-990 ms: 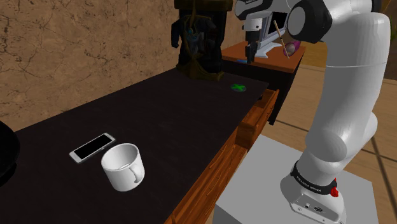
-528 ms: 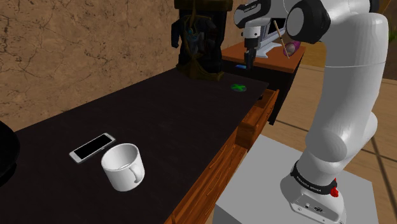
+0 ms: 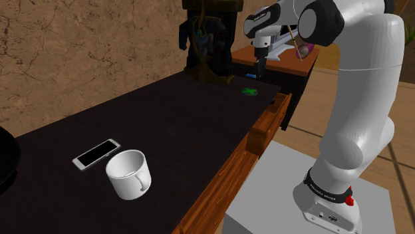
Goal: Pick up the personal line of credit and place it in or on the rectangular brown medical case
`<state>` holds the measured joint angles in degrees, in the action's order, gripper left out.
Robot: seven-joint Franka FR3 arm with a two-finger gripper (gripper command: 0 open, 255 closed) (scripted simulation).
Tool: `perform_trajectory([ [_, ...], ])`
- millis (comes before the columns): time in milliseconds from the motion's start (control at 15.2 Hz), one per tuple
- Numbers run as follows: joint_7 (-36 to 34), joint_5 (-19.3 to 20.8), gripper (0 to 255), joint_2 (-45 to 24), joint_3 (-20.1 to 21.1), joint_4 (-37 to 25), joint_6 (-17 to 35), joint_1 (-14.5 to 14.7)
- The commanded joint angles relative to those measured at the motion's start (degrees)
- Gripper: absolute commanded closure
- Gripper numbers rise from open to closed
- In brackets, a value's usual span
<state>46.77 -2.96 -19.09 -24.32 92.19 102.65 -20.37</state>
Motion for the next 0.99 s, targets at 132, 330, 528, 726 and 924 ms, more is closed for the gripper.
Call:
perform_trajectory([
  [132,0.0,0.0,255,-0.1,0.0,0.2,0.3,0.0],
  [330,0.0,0.0,255,-0.1,0.0,0.2,0.3,0.0],
  [528,0.0,0.0,0,-0.1,0.0,0.2,0.3,0.0],
  [726,0.0,0.0,0,-0.1,0.0,0.2,0.3,0.0],
  [924,0.0,-0.1,0,-0.4,-0.1,-5.9,-5.5,-0.3],
])
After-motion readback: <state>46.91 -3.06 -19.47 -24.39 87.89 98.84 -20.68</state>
